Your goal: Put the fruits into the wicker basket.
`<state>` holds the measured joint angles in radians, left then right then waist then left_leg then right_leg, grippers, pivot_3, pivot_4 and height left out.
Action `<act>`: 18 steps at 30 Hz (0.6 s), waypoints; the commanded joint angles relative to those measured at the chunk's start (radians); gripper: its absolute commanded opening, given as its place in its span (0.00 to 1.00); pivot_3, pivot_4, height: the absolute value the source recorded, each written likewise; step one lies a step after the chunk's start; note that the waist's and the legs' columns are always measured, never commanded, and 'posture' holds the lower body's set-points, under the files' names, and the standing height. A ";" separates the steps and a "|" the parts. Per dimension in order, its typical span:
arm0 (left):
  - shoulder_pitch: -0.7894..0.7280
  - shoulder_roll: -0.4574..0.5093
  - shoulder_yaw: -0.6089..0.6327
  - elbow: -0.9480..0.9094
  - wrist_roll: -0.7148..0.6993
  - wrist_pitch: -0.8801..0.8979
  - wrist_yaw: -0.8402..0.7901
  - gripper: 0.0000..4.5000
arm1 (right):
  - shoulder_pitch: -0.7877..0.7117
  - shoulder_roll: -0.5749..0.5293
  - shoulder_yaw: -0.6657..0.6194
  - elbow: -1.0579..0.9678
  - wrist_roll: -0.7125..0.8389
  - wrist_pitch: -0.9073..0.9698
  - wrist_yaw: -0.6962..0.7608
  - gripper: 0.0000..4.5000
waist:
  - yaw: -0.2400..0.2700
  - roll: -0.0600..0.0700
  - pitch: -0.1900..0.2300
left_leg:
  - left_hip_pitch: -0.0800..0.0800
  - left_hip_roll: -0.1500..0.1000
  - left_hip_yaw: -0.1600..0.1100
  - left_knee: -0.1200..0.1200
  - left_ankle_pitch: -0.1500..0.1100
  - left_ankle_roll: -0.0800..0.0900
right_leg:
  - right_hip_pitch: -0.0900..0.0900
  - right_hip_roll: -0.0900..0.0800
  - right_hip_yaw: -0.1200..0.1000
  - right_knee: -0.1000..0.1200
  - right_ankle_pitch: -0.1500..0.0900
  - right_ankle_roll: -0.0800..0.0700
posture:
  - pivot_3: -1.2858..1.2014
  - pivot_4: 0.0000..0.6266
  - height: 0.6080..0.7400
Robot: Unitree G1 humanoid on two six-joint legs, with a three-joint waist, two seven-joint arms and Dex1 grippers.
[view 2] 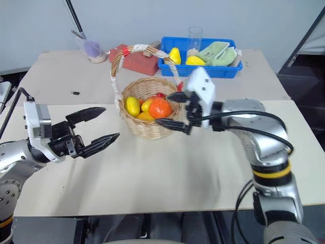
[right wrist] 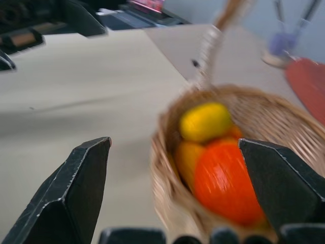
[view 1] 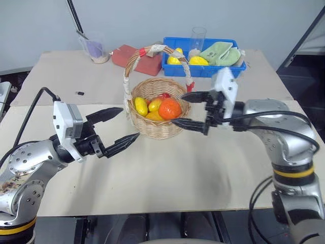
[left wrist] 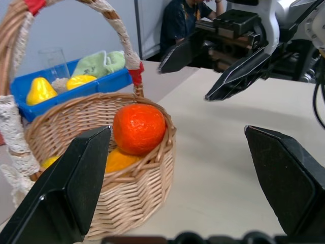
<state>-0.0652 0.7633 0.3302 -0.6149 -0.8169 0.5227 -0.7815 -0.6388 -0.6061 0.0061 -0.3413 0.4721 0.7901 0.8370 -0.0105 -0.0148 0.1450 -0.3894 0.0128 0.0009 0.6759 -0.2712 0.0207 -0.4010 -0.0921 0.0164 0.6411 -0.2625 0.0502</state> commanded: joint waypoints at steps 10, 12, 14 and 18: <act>-0.082 0.023 -0.051 -0.002 0.011 -0.015 -0.046 1.00 | -0.158 0.192 -0.026 0.409 -0.138 -0.256 -0.186 0.99 | -0.007 0.000 0.000 | -0.001 0.001 0.002 0.000 0.000 0.000 | -0.002 0.001 0.002 0.004 -0.001 -0.001 | 0.52 0.24 1.00; -0.092 0.018 -0.061 0.001 0.014 -0.015 -0.045 1.00 | -0.189 0.217 -0.010 0.489 -0.158 -0.302 -0.182 0.99 | -0.004 0.000 0.000 | 0.000 0.001 0.002 0.000 0.000 0.000 | -0.002 0.001 0.002 0.004 -0.001 -0.001 | 0.52 0.24 1.00; -0.099 0.013 -0.072 0.001 0.019 -0.015 -0.043 1.00 | -0.215 0.241 0.001 0.556 -0.176 -0.343 -0.179 0.99 | -0.003 0.000 0.000 | 0.000 0.000 0.002 0.000 0.000 0.000 | -0.002 0.001 0.001 0.005 -0.001 -0.001 | 0.52 0.24 1.00; -0.100 0.007 -0.080 -0.003 0.024 -0.018 -0.039 1.00 | -0.234 0.261 0.005 0.605 -0.191 -0.386 -0.171 0.82 | -0.003 0.000 0.000 | 0.000 0.000 0.002 0.000 0.000 -0.001 | -0.002 0.001 0.001 0.005 -0.001 -0.001 | 0.52 0.24 1.00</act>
<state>-0.1521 0.7725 0.2446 -0.6041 -0.7905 0.5228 -0.8205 -0.8382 -0.3436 0.0258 0.2725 0.2850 0.4509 0.6607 -0.0136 -0.0146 0.1449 -0.3899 0.0133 0.0024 0.6756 -0.2707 0.0202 -0.4029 -0.0912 0.0176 0.6459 -0.2632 0.0490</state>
